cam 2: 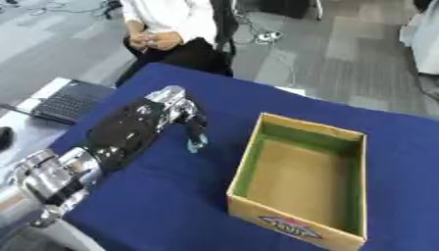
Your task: Pick up objects on the table and place them in the box.
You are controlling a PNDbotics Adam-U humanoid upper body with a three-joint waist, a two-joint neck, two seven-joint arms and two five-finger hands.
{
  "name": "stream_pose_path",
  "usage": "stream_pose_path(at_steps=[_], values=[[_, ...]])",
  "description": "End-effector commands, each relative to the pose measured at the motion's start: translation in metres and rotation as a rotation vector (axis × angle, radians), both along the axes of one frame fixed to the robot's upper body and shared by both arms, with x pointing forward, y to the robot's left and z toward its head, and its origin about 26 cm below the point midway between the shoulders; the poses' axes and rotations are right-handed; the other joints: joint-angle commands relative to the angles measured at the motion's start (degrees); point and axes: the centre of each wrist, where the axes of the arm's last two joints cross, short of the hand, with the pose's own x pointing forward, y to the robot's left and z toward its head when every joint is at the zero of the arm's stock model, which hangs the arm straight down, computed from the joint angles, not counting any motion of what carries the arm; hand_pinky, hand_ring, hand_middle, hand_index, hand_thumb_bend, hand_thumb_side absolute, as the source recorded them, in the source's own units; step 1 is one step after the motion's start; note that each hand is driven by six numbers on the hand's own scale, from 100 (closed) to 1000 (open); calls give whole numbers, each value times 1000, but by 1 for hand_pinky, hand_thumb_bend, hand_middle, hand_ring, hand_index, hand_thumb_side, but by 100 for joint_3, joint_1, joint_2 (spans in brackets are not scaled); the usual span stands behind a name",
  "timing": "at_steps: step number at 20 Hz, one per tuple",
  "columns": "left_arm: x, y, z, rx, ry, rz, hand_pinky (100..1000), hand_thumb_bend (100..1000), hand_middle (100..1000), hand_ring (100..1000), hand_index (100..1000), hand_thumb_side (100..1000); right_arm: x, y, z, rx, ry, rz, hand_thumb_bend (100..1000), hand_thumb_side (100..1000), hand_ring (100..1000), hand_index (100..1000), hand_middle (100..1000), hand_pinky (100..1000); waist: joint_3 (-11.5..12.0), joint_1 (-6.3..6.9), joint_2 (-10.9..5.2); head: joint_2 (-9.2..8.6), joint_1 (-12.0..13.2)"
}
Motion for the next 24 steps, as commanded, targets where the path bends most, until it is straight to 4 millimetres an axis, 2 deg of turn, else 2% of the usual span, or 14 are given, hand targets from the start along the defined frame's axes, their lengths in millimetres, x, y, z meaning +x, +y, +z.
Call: stream_pose_path(at_steps=[1, 2, 4, 5, 7, 9, 17, 24], values=[[4, 3, 20, 12, -52, -3, 100, 194, 341, 100, 584, 658, 0, -3, 6, 101, -256, 127, 281, 1000, 296, 512, 330, 230, 5, 4, -58, -26, -31], [4, 3, 20, 14, -56, -5, 100, 165, 336, 100, 568, 695, 0, -3, 6, 101, -256, 127, 282, 1000, 296, 512, 330, 230, 5, 4, -58, -28, -33], [4, 4, 20, 15, -64, -8, 100, 161, 333, 100, 555, 698, 0, -3, 6, 100, -256, 127, 280, 1000, 296, 512, 330, 230, 5, 4, -58, -32, -33], [4, 4, 20, 16, -66, -9, 100, 128, 318, 100, 517, 737, 0, -3, 6, 100, -256, 127, 281, 1000, 296, 512, 330, 230, 6, 4, -58, -32, -35], [4, 4, 20, 21, -67, -10, 100, 100, 301, 100, 497, 781, 0, -3, 6, 100, -255, 127, 281, 1000, 296, 512, 330, 230, 7, 4, -58, -34, -38], [4, 4, 21, 25, -69, -9, 100, 100, 278, 100, 471, 830, 0, -3, 6, 100, -255, 126, 280, 1000, 296, 511, 330, 230, 9, 5, -58, -35, -41], [4, 6, 20, 31, -75, 20, 100, 100, 172, 100, 387, 794, 0, -3, 6, 99, -255, 126, 280, 1000, 296, 511, 330, 230, 13, 4, -61, -44, -43], [4, 5, 22, 29, -92, 27, 100, 100, 139, 100, 367, 762, -1, -3, 6, 99, -254, 125, 281, 1000, 295, 512, 330, 230, 21, 1, -60, -42, -42]])
